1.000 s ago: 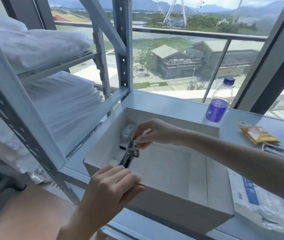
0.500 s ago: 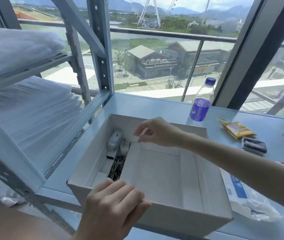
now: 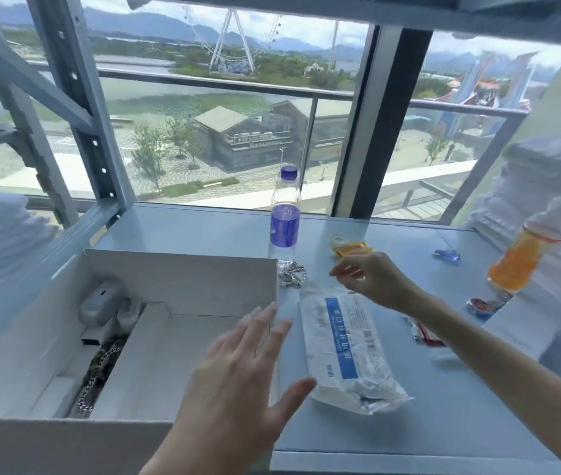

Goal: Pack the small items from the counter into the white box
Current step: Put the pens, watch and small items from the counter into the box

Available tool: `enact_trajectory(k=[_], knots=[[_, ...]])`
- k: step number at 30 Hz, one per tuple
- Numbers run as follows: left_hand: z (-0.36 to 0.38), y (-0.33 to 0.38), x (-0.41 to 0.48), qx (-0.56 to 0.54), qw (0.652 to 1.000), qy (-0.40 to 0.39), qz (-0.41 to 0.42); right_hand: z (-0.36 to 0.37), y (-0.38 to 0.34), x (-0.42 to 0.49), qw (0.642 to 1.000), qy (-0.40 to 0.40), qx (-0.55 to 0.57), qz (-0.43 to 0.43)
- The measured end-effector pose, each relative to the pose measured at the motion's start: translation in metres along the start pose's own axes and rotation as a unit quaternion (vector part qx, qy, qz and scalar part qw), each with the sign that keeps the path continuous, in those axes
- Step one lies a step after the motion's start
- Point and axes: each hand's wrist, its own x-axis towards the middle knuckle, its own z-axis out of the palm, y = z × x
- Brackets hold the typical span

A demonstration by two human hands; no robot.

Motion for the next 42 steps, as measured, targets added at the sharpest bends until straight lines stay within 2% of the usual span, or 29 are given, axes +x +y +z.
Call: enact_trajectory(k=[5, 8, 14, 23, 26, 29, 33, 42], knots=[[0.016, 0.025, 0.010, 0.044, 0.997, -0.059, 0.004, 0.041, 0.052, 0.023, 0.998, -0.050, -0.018, 0.025], [0.019, 0.022, 0.008, 0.043, 0.997, -0.068, -0.001, 0.065, 0.057, 0.049, 0.996, -0.077, -0.027, 0.022], [0.017, 0.023, 0.008, 0.013, 0.998, -0.065, -0.004, 0.102, 0.053, 0.088, 0.982, -0.152, -0.087, 0.069], [0.014, 0.026, 0.006, 0.012, 0.999, -0.051, -0.012, 0.100, 0.065, 0.076, 0.968, -0.154, -0.194, 0.029], [0.014, 0.027, 0.006, 0.012, 0.999, -0.041, -0.008, 0.088, 0.071, 0.067, 0.970, -0.175, -0.167, 0.030], [0.014, 0.025, 0.005, -0.004, 1.000, -0.027, 0.002, 0.068, 0.072, 0.061, 0.979, -0.180, -0.080, 0.049], [0.014, 0.024, 0.004, -0.035, 0.999, 0.000, 0.007, 0.019, 0.048, 0.069, 0.990, -0.138, 0.001, 0.025], [-0.005, -0.013, -0.012, -0.074, 0.996, 0.040, 0.002, -0.068, -0.064, 0.095, 0.993, -0.035, 0.068, -0.089]])
